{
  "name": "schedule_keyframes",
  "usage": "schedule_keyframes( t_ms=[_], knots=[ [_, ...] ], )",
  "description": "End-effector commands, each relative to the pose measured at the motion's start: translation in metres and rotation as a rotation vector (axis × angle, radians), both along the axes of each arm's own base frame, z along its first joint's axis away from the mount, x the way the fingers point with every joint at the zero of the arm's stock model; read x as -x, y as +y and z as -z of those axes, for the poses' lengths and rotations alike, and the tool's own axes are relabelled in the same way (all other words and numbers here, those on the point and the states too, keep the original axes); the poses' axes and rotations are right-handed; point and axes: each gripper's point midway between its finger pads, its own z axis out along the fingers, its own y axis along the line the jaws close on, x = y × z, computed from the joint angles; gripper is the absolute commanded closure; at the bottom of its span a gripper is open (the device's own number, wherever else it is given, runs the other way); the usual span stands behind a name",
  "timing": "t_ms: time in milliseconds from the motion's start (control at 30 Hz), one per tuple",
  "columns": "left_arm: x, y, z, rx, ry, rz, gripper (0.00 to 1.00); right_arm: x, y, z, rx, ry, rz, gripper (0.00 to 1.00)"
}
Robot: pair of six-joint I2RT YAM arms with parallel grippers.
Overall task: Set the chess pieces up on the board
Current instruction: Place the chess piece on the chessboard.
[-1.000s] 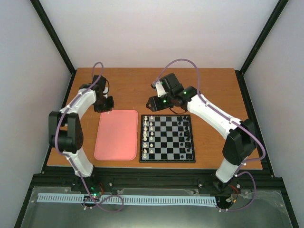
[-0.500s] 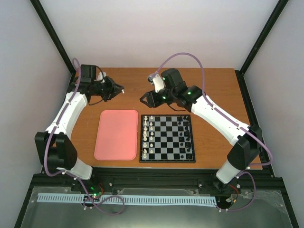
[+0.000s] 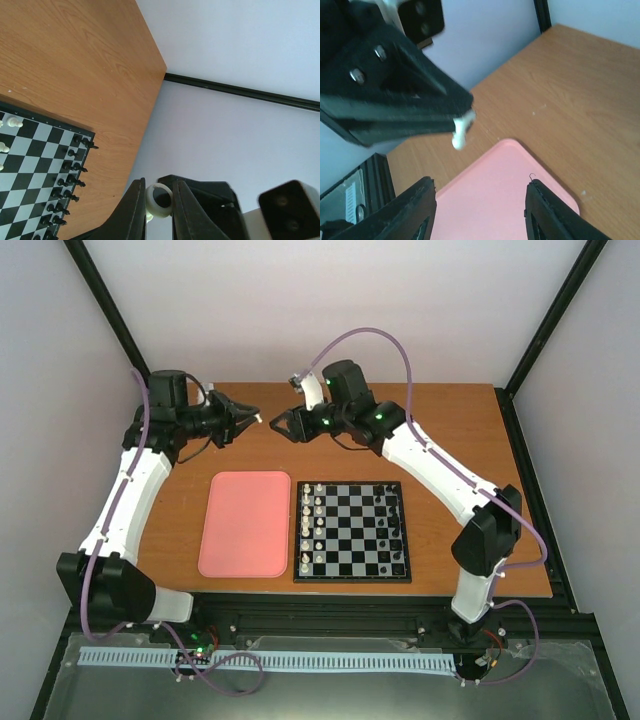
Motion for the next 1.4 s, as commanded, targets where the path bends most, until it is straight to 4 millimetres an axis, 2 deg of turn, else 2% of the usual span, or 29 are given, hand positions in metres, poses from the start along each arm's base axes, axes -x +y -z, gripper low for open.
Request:
schedule_keyframes(
  t_ms=[0,100,200,533,700,800,1133,1367],
  knots=[
    [0.007,-0.003,-0.015,0.035,-0.014,0.009,0.99,-0.004,0.015,-0.037,-0.082,-0.068,-0.041,0.44],
    [0.008,-0.003,-0.017,0.034,-0.019,0.007,0.99,-0.005,0.020,-0.049,-0.114,-0.074,-0.056,0.44],
    [0.008,-0.003,-0.017,0.034,-0.019,0.008,0.99,-0.003,0.025,-0.052,-0.126,-0.066,-0.076,0.51],
    [0.007,-0.004,-0.021,0.038,-0.028,0.013,0.99,0.000,0.044,-0.031,-0.095,-0.010,-0.094,0.55],
    [0.007,-0.005,-0.021,0.040,-0.030,0.017,0.99,-0.002,0.049,-0.027,-0.099,0.005,-0.094,0.57],
    [0.007,-0.004,-0.021,0.040,-0.029,0.017,0.99,-0.004,0.050,-0.028,-0.097,0.004,-0.089,0.64],
    [0.006,-0.005,-0.021,0.042,-0.030,0.019,0.99,-0.007,0.050,-0.021,-0.080,0.016,-0.078,0.77],
    [0.007,-0.005,-0.026,0.050,-0.042,0.016,0.99,-0.010,0.048,-0.014,-0.053,0.023,-0.057,0.96]
  ],
)
